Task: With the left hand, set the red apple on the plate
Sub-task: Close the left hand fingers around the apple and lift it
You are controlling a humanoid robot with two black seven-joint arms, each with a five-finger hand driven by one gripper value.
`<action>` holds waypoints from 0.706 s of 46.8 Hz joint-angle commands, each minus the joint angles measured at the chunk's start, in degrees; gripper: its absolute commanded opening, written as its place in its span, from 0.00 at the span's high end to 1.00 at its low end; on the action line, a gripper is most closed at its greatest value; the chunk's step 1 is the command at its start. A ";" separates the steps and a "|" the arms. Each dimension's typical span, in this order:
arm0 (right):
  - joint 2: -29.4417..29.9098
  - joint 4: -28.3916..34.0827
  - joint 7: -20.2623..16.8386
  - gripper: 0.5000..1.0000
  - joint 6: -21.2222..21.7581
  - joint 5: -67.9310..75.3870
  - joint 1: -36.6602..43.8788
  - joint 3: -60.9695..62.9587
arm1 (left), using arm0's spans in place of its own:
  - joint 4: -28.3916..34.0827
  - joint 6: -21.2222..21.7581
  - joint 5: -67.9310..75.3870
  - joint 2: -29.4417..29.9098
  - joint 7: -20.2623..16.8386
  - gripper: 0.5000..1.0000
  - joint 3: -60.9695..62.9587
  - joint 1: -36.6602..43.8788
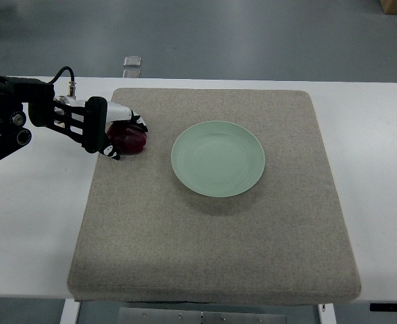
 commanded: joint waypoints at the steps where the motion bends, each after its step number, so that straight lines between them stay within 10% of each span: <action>1: 0.00 0.00 0.00 0.07 -0.02 0.00 0.00 0.00 | 0.04 0.02 0.01 0.00 0.02 0.43 0.00 -0.08; 14: 0.00 0.00 0.00 0.07 0.06 0.00 0.00 0.00 | -0.22 0.02 -0.34 0.53 -0.06 0.99 -0.35 -0.87; 33: 0.00 0.00 0.00 0.07 -0.02 0.00 0.00 0.00 | -7.08 0.02 -2.27 -0.87 -0.33 1.00 -1.32 -7.02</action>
